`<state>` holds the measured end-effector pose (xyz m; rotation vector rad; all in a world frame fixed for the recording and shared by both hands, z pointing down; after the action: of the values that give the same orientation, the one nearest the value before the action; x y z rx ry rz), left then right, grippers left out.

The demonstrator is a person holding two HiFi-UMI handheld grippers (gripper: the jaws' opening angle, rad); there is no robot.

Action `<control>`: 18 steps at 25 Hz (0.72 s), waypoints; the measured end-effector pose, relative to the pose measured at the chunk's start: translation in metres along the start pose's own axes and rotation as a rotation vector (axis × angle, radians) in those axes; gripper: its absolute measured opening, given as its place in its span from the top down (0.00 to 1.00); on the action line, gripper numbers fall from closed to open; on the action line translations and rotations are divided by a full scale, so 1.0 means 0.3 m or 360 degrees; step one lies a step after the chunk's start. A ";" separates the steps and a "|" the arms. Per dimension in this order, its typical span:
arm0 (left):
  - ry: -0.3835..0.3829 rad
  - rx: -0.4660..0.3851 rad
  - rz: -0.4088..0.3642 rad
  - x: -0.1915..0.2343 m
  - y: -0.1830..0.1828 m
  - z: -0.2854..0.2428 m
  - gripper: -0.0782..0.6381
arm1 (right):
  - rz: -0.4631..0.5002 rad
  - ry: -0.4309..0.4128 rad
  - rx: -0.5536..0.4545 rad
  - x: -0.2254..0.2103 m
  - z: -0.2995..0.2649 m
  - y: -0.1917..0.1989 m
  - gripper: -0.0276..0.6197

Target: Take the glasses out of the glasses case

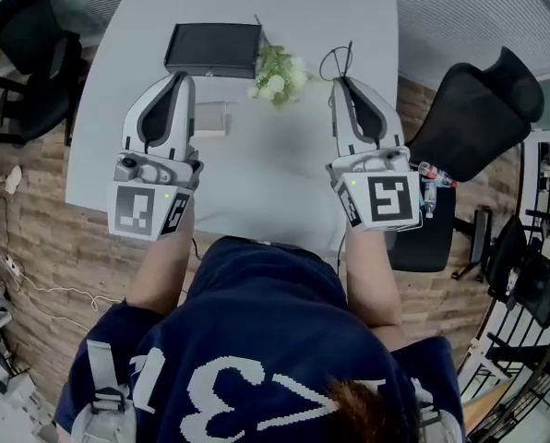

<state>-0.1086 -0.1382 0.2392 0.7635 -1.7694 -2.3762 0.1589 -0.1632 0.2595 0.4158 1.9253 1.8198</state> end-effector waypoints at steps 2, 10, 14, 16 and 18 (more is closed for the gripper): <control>0.0048 -0.0001 0.0018 -0.036 0.012 -0.027 0.87 | 0.0002 0.0067 0.0104 -0.035 0.017 0.058 0.91; 0.0176 0.0092 0.0113 -0.117 0.106 -0.029 0.87 | -0.0052 0.0232 0.0795 -0.101 0.042 0.464 0.91; 0.0222 0.0162 0.0150 -0.137 0.161 -0.012 0.87 | -0.0128 0.0205 0.1117 -0.110 0.041 0.670 0.91; 0.0249 0.0186 0.0162 -0.141 0.179 -0.006 0.87 | -0.0139 0.0197 0.1243 -0.111 0.045 0.747 0.91; 0.0258 0.0205 0.0165 -0.142 0.193 0.000 0.87 | -0.0120 0.0198 0.1342 -0.110 0.048 0.808 0.91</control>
<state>-0.0845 -0.1422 0.3067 0.8316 -1.8595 -2.0886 0.1727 -0.1480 0.5037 0.4801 2.6925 0.9199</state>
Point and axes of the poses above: the fingertips, and each gripper's own axes: z backward along the fingers, x to its left, y out of its underside, the point moved 8 cm from there along z, backward along the fingers, and after that the axes turned 15 degrees about -z, right-handed, at the moved point
